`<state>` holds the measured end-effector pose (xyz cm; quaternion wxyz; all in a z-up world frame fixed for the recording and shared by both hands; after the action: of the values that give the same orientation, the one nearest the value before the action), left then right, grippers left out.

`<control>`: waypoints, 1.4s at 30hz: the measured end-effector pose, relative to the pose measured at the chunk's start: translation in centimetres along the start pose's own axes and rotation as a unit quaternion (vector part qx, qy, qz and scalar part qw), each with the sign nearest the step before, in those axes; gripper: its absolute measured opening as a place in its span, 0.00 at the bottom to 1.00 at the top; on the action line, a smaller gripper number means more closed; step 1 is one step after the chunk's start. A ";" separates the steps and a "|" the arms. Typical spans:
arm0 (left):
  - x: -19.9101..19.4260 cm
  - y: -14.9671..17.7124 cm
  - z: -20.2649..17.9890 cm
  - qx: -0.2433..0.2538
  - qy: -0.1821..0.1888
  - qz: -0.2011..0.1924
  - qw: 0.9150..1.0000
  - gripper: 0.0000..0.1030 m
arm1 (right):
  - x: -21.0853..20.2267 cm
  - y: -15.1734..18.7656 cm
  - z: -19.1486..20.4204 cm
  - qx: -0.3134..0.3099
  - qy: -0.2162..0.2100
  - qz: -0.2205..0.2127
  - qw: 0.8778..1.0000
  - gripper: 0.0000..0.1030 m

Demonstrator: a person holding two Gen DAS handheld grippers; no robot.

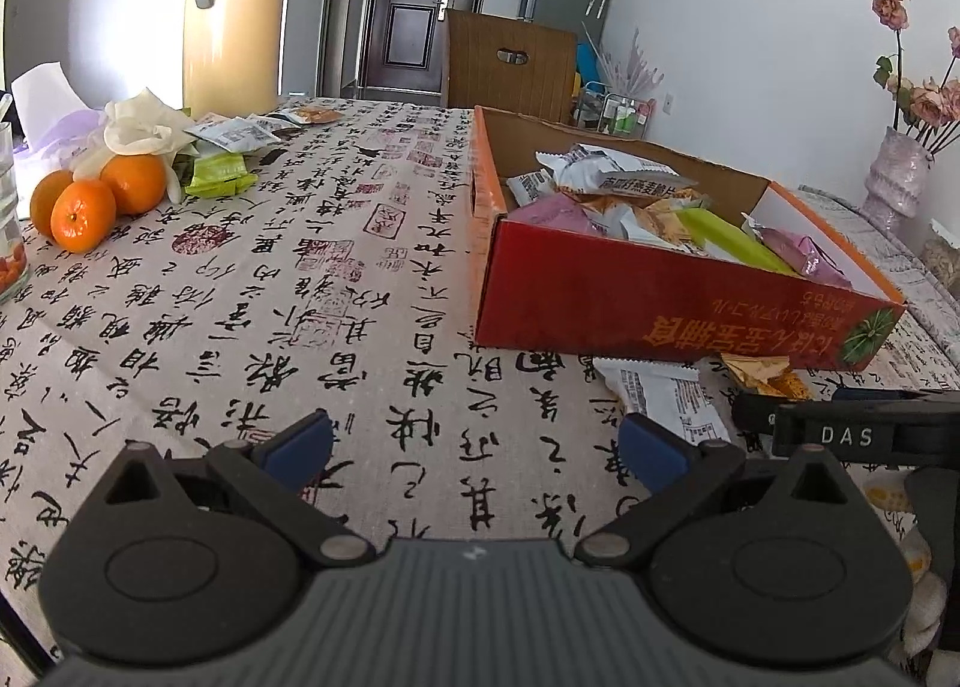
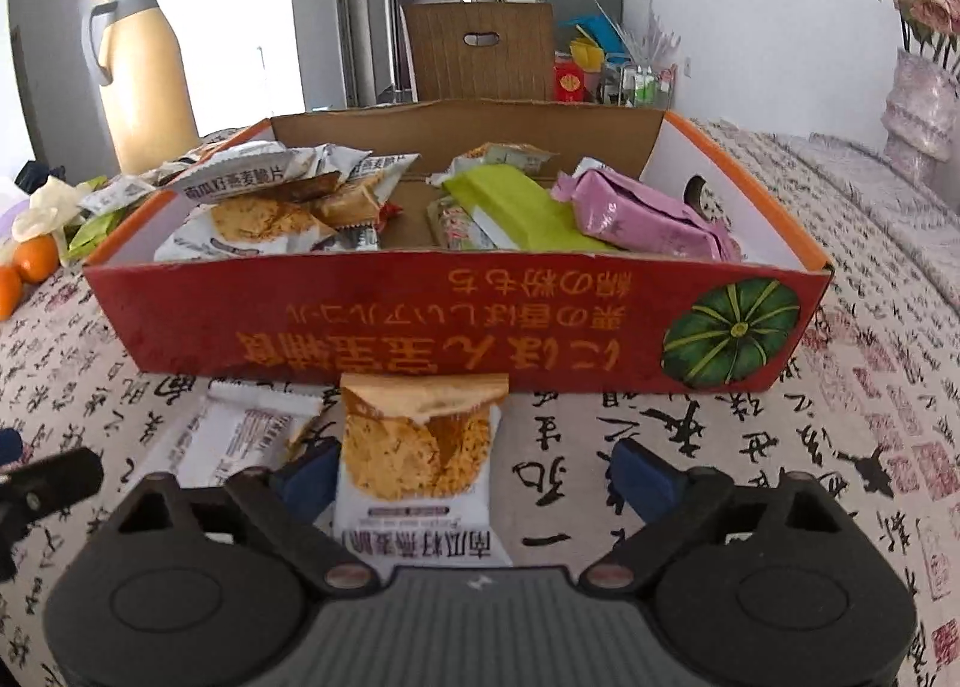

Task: Organize snacks
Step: 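Grasp a gold oat-chip packet with the right gripper while the left grasps a white packet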

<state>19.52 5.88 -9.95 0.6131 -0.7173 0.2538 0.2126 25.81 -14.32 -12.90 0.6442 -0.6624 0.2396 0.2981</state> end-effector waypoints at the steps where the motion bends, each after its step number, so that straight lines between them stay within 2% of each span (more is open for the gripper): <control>1: 0.0 0.0 0.0 0.000 0.000 0.000 1.000 1.00 | 0.0 0.1 0.1 -0.005 0.000 -0.002 1.000 0.84; 2: 0.0 0.0 0.0 0.000 0.000 0.000 1.000 1.00 | -0.1 0.0 0.4 -0.011 -0.005 -0.007 1.000 0.82; 5: 0.0 0.1 0.0 -0.001 -0.001 0.002 1.000 1.00 | -0.5 0.0 1.2 -0.026 -0.020 -0.018 0.999 0.65; 7: 0.1 0.1 0.0 0.000 0.000 0.003 1.000 1.00 | -0.8 0.2 1.6 -0.034 -0.029 -0.025 0.999 0.46; 10: 0.1 0.1 0.0 0.000 0.000 0.003 1.000 1.00 | -1.3 0.3 2.1 -0.043 -0.039 -0.032 0.998 0.38; 14: 0.1 0.1 0.0 0.000 -0.002 0.001 1.000 1.00 | -2.3 0.4 1.8 -0.038 -0.043 -0.043 0.997 0.38; 19: -0.1 -0.1 0.3 0.004 -0.034 -0.005 0.999 1.00 | -3.7 0.2 0.4 -0.024 -0.041 -0.059 0.997 0.38; 23: -0.5 -0.5 -0.1 0.004 -0.038 -0.006 0.999 1.00 | -4.5 0.2 -1.0 -0.015 -0.035 -0.070 0.997 0.38; 36: 1.3 -0.9 -6.1 0.027 -0.025 0.039 0.999 1.00 | -6.0 0.5 -6.0 0.026 -0.010 -0.089 0.996 0.38; 42: 2.5 -0.7 -8.3 0.042 -0.036 0.053 0.997 1.00 | -6.2 0.6 -7.6 0.040 -0.005 -0.092 0.995 0.38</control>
<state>21.84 -2.52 -9.60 0.6394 -0.6682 0.2781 0.2597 21.62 -22.34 -9.02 0.6961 -0.6539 0.1857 0.2309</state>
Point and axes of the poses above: each gripper's, at about its wrist camera, not at the fingertips, and x roughly the way its jaws point, z to its left, y to its underside, the point moved 10 cm from there along x, roughly the way its jaws point, and after that the axes turned 1 degree about -x, right-handed, at the moved point
